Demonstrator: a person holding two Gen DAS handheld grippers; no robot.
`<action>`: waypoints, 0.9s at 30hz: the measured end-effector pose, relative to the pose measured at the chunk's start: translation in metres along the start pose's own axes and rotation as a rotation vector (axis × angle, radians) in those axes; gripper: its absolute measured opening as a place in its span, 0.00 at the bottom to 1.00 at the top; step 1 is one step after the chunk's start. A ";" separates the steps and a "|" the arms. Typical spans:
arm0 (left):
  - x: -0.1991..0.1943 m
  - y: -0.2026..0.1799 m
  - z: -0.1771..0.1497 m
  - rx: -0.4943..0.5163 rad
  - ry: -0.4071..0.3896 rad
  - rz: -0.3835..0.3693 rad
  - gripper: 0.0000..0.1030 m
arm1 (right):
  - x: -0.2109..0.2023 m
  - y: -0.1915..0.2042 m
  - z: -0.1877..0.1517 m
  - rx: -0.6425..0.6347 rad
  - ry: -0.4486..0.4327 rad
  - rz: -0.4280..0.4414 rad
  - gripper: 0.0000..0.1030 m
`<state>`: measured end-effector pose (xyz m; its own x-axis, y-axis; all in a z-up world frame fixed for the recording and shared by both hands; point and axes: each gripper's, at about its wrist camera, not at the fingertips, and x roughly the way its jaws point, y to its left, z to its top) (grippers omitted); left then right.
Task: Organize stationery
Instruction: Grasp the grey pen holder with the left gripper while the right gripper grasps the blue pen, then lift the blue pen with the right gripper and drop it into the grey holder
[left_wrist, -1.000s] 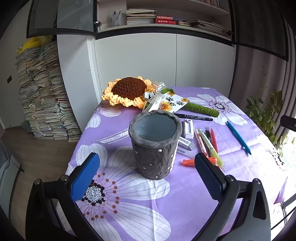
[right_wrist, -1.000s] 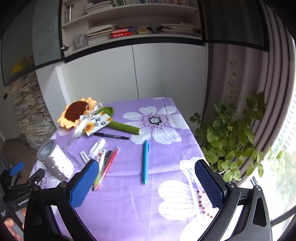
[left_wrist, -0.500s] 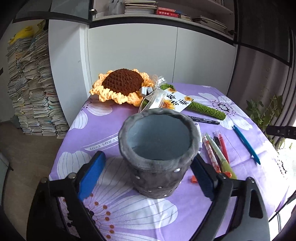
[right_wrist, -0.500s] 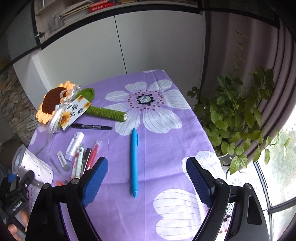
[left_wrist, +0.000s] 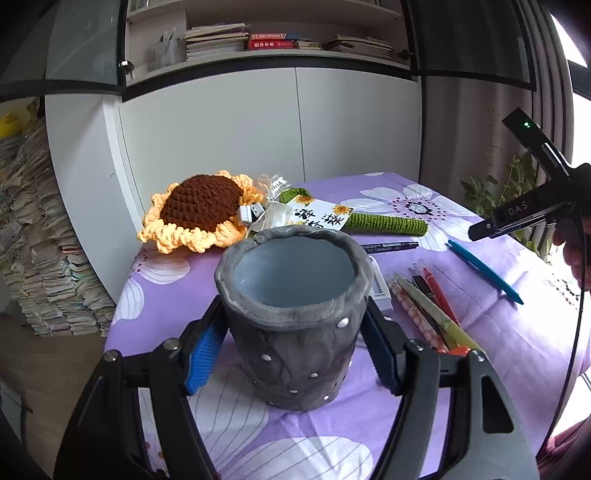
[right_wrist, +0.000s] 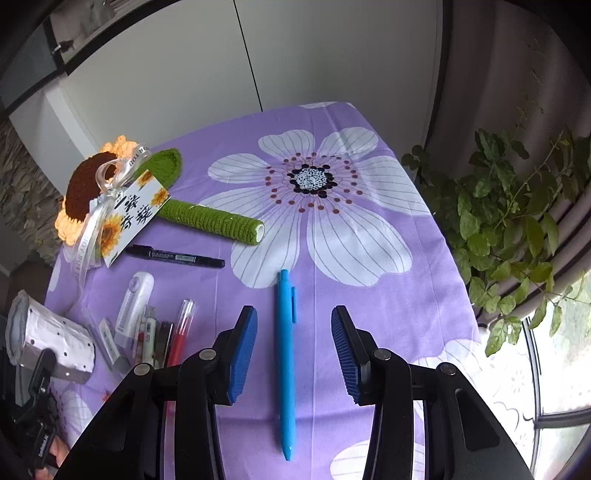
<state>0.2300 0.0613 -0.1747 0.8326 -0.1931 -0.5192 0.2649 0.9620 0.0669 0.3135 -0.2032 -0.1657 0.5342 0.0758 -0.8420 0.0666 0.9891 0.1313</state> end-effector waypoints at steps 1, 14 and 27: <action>0.000 0.004 0.000 -0.019 0.000 -0.015 0.68 | 0.004 0.002 0.004 -0.001 0.008 0.002 0.43; 0.011 0.017 -0.001 -0.114 0.052 -0.104 0.68 | 0.051 0.012 0.022 -0.025 0.106 -0.056 0.32; 0.010 0.016 -0.001 -0.105 0.054 -0.088 0.68 | -0.023 0.042 0.027 -0.078 -0.071 0.069 0.14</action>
<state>0.2422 0.0753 -0.1799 0.7803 -0.2701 -0.5641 0.2812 0.9571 -0.0694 0.3262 -0.1671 -0.1266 0.5939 0.1380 -0.7926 -0.0368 0.9888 0.1446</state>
